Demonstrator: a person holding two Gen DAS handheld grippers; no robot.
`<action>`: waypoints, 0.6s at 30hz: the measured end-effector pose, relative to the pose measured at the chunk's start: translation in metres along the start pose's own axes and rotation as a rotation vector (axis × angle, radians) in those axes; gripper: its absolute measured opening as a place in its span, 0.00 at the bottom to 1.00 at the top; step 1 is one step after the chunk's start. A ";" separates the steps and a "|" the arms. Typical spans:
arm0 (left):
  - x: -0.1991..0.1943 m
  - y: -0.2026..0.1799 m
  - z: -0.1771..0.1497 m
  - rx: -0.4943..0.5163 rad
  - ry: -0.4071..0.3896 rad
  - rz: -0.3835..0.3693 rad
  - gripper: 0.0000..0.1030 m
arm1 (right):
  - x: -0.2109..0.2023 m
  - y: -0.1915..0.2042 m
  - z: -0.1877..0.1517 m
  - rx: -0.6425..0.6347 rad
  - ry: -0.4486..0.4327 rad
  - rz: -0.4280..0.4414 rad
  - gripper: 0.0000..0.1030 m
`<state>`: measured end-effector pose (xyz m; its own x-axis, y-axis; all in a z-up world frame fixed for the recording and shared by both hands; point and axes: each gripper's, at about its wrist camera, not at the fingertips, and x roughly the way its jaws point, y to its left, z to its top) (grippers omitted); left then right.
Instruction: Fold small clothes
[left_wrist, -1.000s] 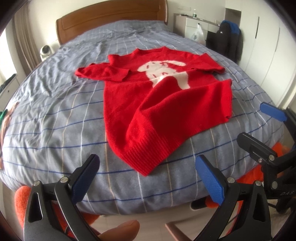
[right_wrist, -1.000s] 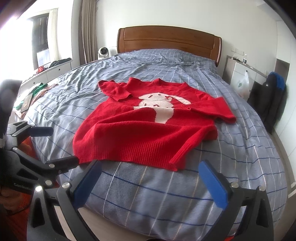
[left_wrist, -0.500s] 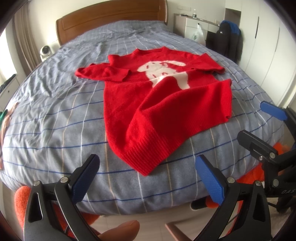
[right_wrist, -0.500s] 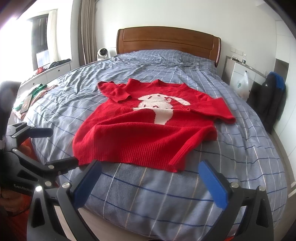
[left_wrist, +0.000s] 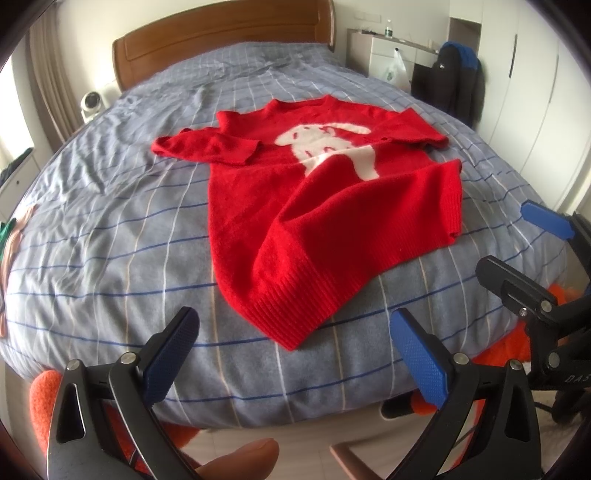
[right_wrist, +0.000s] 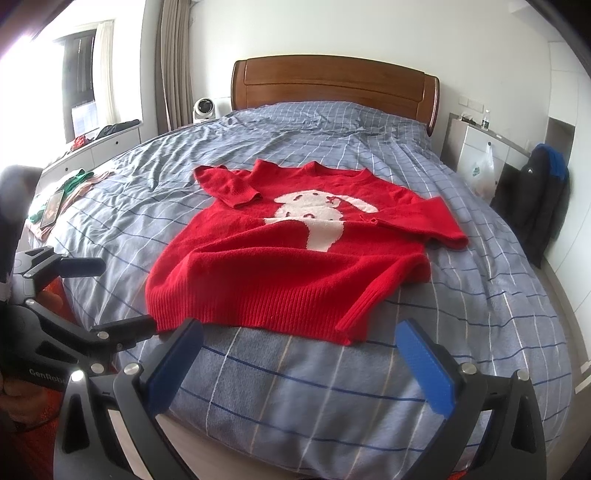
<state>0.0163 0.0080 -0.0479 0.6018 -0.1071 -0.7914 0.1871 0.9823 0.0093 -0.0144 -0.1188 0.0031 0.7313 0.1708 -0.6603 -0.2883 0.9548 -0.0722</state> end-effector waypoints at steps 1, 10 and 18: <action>0.000 0.000 0.000 0.000 0.000 0.001 1.00 | -0.001 0.000 -0.001 0.000 -0.001 0.000 1.00; -0.001 0.000 0.000 -0.002 0.004 0.001 1.00 | -0.002 0.000 -0.002 -0.001 -0.001 0.001 1.00; 0.013 0.035 -0.011 -0.129 0.104 -0.002 1.00 | -0.002 -0.011 -0.002 0.011 0.002 -0.016 1.00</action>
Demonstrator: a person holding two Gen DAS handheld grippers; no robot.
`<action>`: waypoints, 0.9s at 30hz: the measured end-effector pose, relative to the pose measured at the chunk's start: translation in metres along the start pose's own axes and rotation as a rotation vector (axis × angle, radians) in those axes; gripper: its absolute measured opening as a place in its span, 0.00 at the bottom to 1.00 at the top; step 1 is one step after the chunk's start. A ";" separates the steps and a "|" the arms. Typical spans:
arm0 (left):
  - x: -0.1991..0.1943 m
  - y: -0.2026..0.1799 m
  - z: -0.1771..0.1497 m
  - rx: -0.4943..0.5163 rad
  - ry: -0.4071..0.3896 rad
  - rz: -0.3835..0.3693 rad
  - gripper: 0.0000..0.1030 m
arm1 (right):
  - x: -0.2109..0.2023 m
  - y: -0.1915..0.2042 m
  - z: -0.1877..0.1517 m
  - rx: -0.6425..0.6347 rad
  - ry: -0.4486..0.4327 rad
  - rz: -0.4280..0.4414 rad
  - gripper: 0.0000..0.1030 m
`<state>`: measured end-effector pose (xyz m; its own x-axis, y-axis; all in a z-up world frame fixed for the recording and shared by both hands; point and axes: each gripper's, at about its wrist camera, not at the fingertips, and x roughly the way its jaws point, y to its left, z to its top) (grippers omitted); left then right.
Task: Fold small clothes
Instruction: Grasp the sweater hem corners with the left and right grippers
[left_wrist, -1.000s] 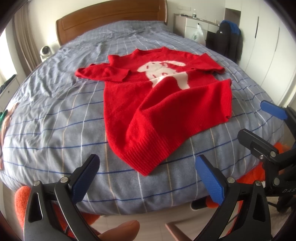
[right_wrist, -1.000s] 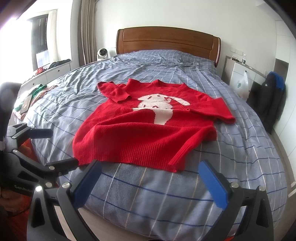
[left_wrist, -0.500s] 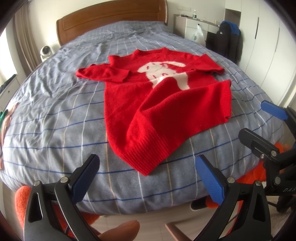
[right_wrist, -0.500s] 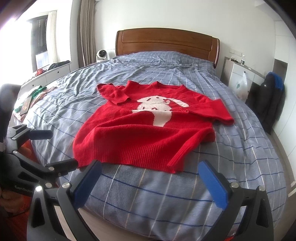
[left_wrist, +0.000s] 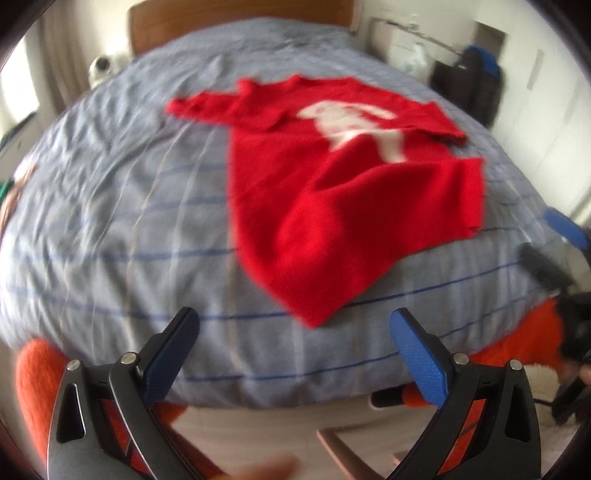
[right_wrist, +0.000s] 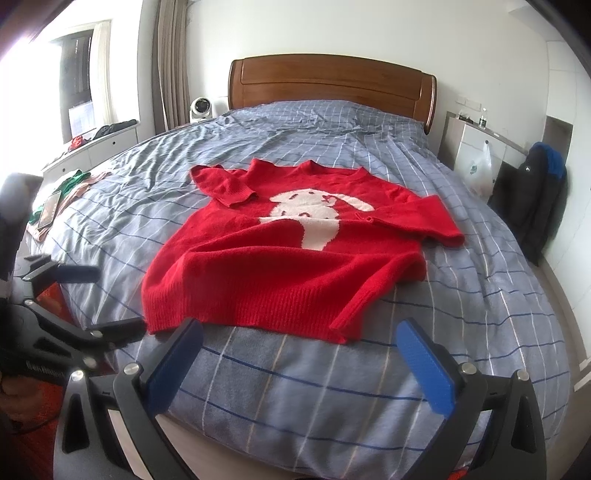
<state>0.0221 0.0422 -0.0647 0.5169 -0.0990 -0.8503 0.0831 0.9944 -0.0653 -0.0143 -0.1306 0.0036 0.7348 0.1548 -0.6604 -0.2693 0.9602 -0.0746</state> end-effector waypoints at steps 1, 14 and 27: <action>0.005 0.011 -0.002 -0.030 0.014 0.021 1.00 | 0.000 -0.006 -0.001 0.006 -0.001 -0.013 1.00; 0.067 0.033 0.010 -0.204 0.176 -0.189 0.86 | 0.073 -0.106 -0.003 0.395 0.156 0.320 1.00; 0.028 0.039 0.020 -0.075 0.146 -0.325 0.05 | 0.024 -0.139 -0.031 0.553 0.272 0.389 0.04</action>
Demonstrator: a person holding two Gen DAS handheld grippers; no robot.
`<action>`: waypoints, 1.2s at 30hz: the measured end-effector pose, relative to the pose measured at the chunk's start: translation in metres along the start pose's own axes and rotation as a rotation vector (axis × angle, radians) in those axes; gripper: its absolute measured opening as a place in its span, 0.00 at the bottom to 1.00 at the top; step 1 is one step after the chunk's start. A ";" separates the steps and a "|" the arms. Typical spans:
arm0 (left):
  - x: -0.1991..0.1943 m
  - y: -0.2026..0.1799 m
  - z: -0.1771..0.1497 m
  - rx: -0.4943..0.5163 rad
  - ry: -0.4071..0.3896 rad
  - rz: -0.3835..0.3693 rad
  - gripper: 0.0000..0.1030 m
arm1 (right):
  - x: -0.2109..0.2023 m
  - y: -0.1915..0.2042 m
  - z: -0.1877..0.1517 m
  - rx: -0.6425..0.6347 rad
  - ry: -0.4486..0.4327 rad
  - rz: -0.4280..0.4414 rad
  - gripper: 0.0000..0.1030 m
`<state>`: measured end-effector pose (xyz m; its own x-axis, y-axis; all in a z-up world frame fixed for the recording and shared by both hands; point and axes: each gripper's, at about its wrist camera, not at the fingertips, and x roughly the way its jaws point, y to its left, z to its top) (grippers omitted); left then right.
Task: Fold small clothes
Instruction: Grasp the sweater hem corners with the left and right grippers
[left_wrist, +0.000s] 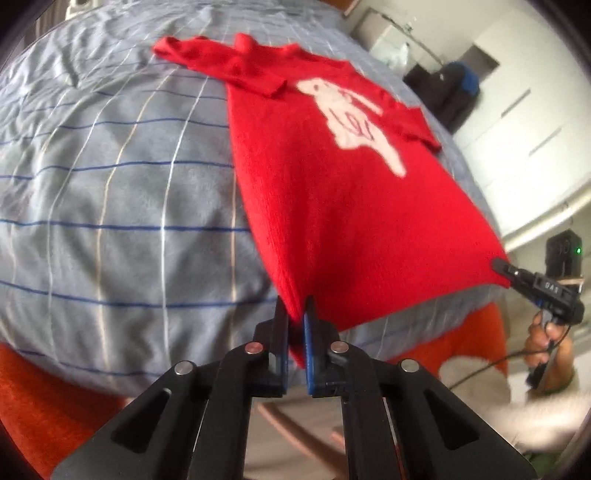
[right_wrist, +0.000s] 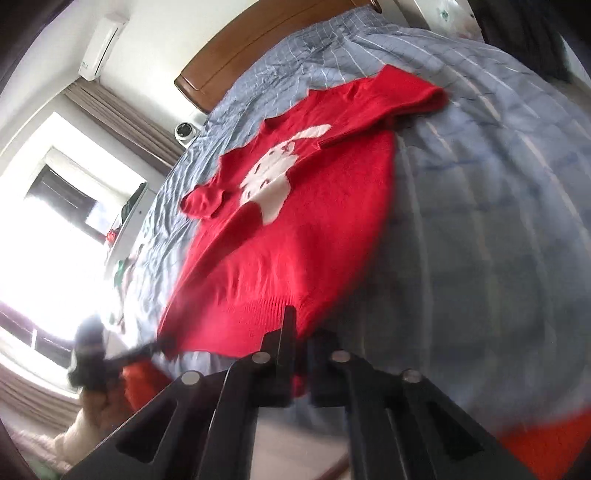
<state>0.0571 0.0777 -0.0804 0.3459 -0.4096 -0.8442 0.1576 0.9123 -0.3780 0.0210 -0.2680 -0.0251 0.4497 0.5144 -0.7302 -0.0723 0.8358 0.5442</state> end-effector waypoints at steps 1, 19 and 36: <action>0.004 -0.001 0.000 0.021 0.010 0.017 0.05 | -0.002 -0.005 -0.006 0.012 0.022 -0.014 0.04; 0.057 0.003 -0.016 0.084 0.031 0.300 0.04 | 0.076 -0.036 -0.026 0.058 0.094 -0.201 0.03; 0.067 -0.021 -0.026 0.138 -0.011 0.349 0.05 | 0.067 -0.039 -0.035 0.073 0.042 -0.184 0.04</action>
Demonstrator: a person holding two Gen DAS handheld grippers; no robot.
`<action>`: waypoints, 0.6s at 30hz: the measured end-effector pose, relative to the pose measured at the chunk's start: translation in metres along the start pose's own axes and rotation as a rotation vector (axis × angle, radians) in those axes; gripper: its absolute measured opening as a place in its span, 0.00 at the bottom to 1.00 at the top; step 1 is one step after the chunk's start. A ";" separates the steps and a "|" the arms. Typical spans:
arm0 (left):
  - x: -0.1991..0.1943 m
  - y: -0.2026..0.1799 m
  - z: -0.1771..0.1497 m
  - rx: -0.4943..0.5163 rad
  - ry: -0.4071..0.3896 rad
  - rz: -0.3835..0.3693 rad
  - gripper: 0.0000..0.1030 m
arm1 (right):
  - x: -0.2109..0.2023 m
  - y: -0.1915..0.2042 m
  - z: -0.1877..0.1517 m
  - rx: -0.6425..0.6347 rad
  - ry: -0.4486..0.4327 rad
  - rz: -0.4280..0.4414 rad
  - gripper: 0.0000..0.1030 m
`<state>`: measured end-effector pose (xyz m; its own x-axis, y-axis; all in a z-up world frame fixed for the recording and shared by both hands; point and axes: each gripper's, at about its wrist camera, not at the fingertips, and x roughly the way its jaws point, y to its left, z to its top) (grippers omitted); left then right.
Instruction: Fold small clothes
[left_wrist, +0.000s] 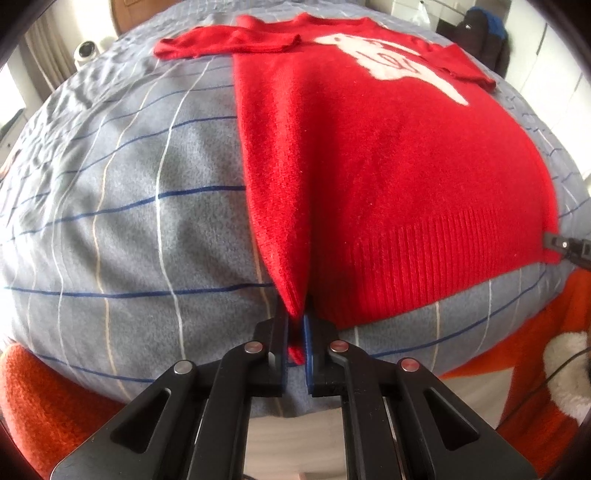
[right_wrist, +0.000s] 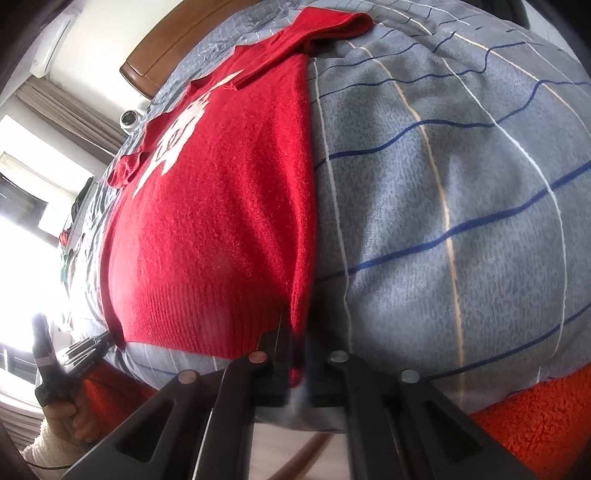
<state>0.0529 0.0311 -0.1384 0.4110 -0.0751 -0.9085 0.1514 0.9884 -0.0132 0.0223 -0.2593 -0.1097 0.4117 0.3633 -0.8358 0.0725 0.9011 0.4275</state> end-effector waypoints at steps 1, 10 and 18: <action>0.000 -0.001 0.000 0.003 0.000 0.003 0.05 | 0.000 0.000 0.000 -0.002 0.000 -0.002 0.04; -0.025 -0.006 -0.007 0.027 -0.006 0.036 0.46 | -0.010 0.005 0.002 -0.045 0.041 -0.021 0.25; -0.079 0.054 0.022 -0.145 -0.250 0.141 0.71 | -0.078 0.025 0.048 -0.388 -0.054 -0.412 0.55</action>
<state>0.0490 0.0875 -0.0583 0.6297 0.0518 -0.7751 -0.0454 0.9985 0.0299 0.0357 -0.2763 -0.0175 0.4664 -0.0398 -0.8837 -0.0983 0.9905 -0.0965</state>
